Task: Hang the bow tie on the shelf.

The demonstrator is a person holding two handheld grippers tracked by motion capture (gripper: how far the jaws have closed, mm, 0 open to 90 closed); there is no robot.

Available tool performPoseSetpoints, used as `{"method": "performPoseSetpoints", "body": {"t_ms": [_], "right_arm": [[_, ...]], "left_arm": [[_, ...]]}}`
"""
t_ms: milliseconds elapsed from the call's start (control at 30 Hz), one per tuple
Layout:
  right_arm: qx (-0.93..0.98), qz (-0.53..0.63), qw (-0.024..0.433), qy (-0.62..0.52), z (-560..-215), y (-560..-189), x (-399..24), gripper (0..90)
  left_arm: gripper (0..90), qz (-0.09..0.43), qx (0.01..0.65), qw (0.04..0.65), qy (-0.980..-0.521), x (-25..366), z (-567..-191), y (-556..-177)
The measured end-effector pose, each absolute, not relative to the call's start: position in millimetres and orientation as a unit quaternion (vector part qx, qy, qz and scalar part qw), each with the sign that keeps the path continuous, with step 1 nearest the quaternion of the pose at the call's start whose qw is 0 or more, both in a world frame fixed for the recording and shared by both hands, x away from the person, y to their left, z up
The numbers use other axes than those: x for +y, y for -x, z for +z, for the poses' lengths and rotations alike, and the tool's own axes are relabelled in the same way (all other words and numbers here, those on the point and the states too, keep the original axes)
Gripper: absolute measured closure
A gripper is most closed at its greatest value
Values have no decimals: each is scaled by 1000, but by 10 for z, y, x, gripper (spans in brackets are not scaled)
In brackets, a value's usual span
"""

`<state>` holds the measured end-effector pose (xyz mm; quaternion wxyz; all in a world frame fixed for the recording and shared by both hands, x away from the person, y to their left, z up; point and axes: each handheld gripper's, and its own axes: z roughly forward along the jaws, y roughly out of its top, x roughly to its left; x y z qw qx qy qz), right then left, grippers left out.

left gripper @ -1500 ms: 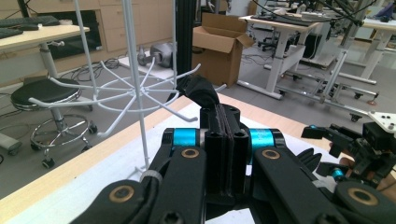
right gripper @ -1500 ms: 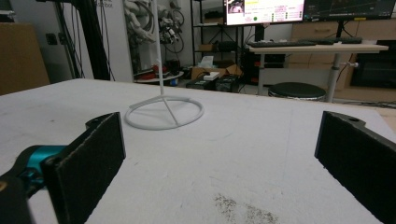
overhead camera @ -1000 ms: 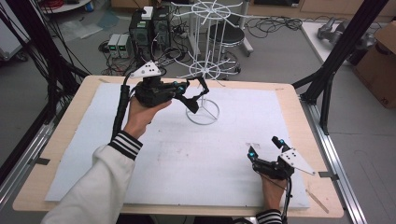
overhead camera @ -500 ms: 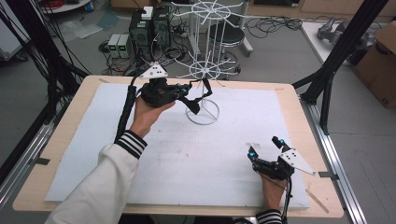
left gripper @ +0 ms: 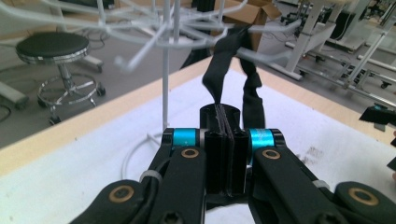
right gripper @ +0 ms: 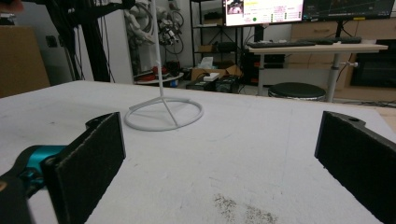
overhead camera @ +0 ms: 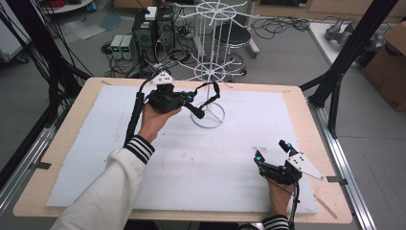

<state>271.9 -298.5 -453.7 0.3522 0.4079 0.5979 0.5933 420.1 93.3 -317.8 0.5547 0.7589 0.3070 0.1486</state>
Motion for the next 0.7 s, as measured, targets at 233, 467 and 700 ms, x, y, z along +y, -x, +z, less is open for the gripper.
{"method": "performPoseSetpoints", "body": {"t_ms": [233, 467, 700], "right_arm": [[597, 593, 352, -410, -4537, -2718, -2984, 7], [599, 592, 355, -406, -4538, -2719, -2981, 7], [596, 595, 350, -409, -4538, -2718, -2989, 7]], "left_arm": [[872, 151, 308, 551, -761, 934, -3211, -4212], [568, 154, 311, 549, -760, 975, -3204, -4216], [245, 180, 302, 547, -759, 1156, -3268, -4096]]}}
